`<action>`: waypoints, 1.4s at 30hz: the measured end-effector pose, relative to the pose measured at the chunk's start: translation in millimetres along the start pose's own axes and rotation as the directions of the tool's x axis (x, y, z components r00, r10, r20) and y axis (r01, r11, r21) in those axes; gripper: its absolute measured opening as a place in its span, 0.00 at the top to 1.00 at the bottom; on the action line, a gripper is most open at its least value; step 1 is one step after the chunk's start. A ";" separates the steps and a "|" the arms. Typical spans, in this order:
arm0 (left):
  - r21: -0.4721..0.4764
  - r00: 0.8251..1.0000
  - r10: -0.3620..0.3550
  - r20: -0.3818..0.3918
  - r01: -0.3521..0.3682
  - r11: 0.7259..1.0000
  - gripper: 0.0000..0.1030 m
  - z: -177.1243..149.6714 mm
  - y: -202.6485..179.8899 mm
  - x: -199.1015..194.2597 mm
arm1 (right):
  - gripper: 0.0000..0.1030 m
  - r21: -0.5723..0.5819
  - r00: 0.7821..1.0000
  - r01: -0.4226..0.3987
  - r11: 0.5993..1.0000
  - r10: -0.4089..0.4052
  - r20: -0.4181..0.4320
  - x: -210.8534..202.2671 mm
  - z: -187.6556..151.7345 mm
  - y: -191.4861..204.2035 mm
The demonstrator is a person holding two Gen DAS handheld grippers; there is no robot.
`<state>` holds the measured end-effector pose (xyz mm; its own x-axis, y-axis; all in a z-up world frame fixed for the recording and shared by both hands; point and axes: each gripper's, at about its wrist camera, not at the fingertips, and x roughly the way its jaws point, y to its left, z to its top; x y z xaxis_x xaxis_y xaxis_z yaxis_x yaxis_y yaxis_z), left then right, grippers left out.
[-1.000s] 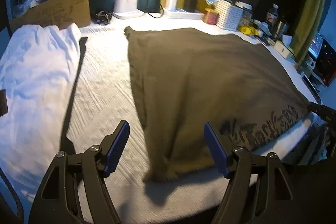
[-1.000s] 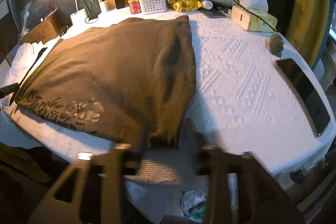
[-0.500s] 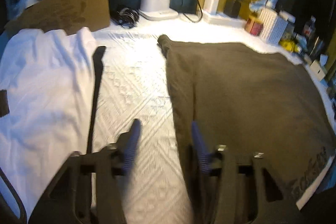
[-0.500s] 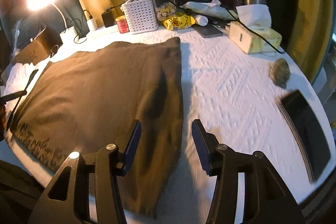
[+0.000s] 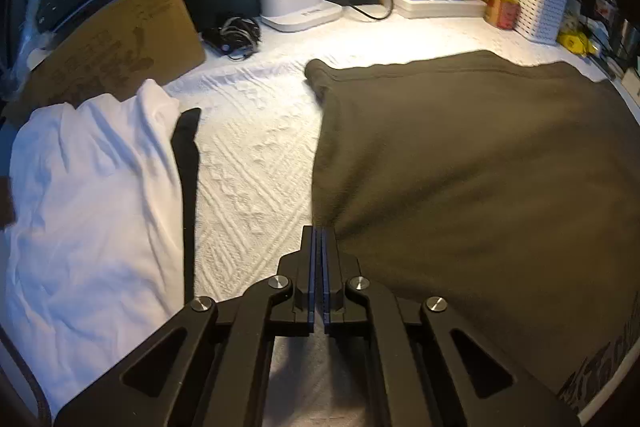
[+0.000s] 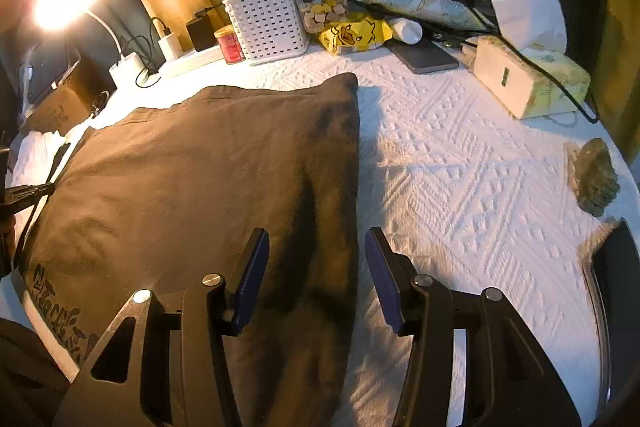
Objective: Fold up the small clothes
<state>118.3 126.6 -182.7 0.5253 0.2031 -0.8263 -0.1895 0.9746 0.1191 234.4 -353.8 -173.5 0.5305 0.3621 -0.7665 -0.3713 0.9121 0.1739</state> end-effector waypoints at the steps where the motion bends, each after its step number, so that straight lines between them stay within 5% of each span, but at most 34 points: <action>1: 0.008 1.000 0.000 -0.005 0.000 1.000 0.99 -0.1 -0.5 2.1 | 0.49 -0.004 1.000 -0.002 1.000 0.002 -0.009 1.9 0.6 0.2; 9: -0.092 1.000 0.011 0.004 -0.011 0.996 0.91 -4.0 15.9 0.5 | 0.49 -0.012 0.999 0.042 0.999 -0.042 -0.018 4.6 -2.8 2.3; 11: -0.093 1.000 0.001 0.005 -0.001 0.996 0.81 -5.2 19.9 -1.4 | 0.49 0.003 0.998 0.064 0.998 -0.064 -0.008 2.1 -5.0 4.5; 13: -0.080 0.999 -0.016 0.028 0.018 0.997 0.51 -4.2 21.2 -6.6 | 0.49 0.011 0.996 0.092 0.996 -0.092 0.001 -1.5 -6.6 6.7; 14: -0.079 0.999 -0.029 0.042 0.033 0.996 0.46 -3.3 22.2 -9.3 | 0.49 0.022 0.994 0.110 0.994 -0.110 0.006 -4.5 -7.8 8.3; 18: -0.070 0.991 -0.098 0.094 0.105 0.992 0.41 2.4 19.7 -20.5 | 0.48 0.064 0.989 0.143 0.988 -0.144 0.023 -19.5 -13.0 14.0; 20: -0.055 0.984 -0.131 0.118 0.138 0.989 0.40 4.9 12.0 -25.8 | 0.31 0.071 0.987 0.155 0.985 -0.157 0.019 -26.5 -18.9 18.6; 24: -0.022 0.968 -0.198 0.157 0.203 0.979 0.18 4.7 -9.1 -37.5 | 0.22 0.058 0.985 0.173 0.983 -0.173 -0.002 -35.8 -31.6 28.5; 37: -0.010 0.918 -0.353 0.183 0.361 0.933 0.17 -29.5 -64.5 -63.5 | 0.22 0.038 0.987 0.163 0.986 -0.162 -0.020 -74.0 -78.9 55.6; 42: 0.017 0.932 -0.297 0.209 0.300 0.954 0.17 -36.2 -74.2 -75.4 | 0.22 0.062 0.987 0.156 0.986 -0.153 -0.050 -81.8 -103.2 59.6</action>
<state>62.7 35.6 -149.2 0.7192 -0.0802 -0.6902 -0.0094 0.9921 -0.1252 90.2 -349.0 -164.2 0.5426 0.2079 -0.8139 -0.2356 0.9677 0.0902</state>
